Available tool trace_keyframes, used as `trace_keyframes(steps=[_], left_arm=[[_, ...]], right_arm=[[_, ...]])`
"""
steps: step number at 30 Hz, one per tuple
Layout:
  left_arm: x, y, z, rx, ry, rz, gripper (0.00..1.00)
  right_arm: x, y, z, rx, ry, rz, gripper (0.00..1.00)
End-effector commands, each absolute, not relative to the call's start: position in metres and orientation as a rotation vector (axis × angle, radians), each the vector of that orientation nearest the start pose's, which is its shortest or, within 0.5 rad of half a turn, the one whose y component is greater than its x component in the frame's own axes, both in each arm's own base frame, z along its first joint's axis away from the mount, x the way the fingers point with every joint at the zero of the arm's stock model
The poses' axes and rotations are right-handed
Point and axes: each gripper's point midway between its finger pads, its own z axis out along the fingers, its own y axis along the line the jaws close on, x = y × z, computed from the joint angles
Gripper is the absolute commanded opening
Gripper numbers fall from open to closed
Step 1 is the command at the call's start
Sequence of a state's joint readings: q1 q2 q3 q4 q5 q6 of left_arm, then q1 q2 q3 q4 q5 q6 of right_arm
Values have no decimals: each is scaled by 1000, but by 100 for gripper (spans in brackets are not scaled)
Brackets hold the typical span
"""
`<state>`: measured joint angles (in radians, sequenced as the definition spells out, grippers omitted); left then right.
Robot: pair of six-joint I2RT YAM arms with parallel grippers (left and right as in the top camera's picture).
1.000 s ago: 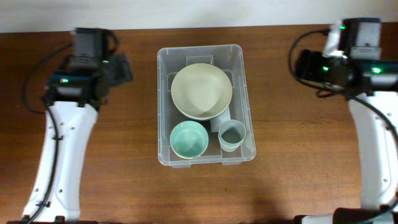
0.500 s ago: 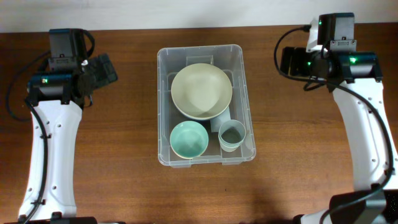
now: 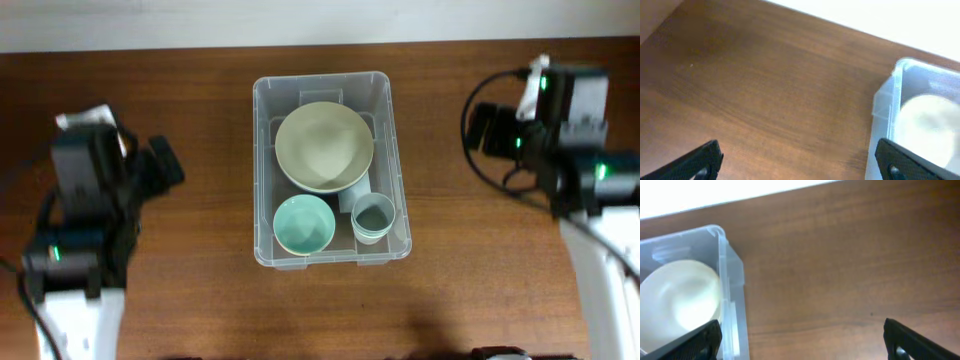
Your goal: Pack container
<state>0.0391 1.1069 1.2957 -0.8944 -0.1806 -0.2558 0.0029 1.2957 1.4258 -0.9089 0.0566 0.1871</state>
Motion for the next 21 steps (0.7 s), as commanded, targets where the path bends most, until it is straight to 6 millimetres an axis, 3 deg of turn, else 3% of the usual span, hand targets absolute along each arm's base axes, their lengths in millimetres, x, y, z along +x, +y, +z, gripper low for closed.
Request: trace_keyframes(steps=[1, 4, 7, 11, 21], left_arm=[[293, 23, 273, -287, 2205, -7, 100], [267, 19, 242, -275, 2189, -32, 100], [249, 16, 217, -272, 2210, -47, 100], [243, 12, 216, -259, 2194, -69, 100], [246, 13, 209, -265, 2224, -64, 100]], right_arm=[[324, -14, 256, 318, 2323, 12, 99], [289, -15, 209, 326, 2294, 13, 99], [262, -19, 179, 342, 2278, -5, 99], [248, -24, 168, 357, 2261, -37, 99], [249, -23, 159, 356, 2300, -37, 99]])
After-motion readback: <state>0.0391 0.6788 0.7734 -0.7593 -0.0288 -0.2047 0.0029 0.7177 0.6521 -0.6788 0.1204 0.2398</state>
